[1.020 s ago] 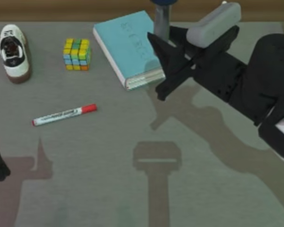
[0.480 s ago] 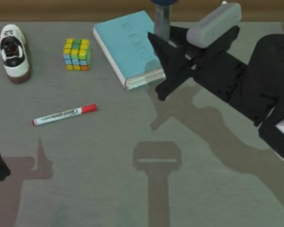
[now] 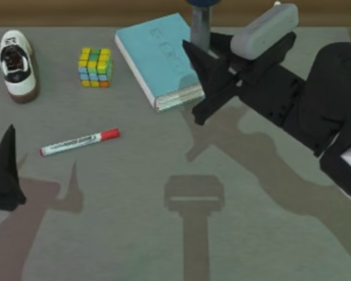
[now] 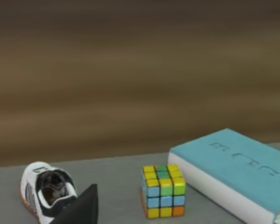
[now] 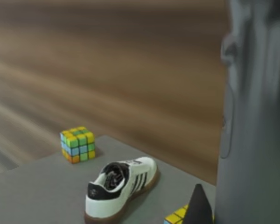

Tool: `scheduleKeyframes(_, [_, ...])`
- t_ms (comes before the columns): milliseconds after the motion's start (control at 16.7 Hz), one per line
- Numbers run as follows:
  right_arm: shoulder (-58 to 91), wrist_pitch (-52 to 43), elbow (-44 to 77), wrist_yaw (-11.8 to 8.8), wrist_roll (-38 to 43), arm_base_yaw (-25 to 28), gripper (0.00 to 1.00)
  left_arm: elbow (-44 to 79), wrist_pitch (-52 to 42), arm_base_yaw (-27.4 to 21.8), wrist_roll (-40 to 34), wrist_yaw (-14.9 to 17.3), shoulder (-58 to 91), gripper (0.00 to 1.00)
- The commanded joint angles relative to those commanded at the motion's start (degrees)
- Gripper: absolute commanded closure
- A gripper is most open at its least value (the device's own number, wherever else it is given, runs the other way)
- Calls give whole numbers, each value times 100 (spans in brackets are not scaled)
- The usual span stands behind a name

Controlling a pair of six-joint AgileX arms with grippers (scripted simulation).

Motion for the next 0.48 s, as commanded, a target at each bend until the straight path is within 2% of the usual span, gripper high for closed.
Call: scheduleKeyframes(480, [0, 0, 0, 0, 0, 0, 100, 1893, 1266, -1284, 33, 1340, 3579, 0])
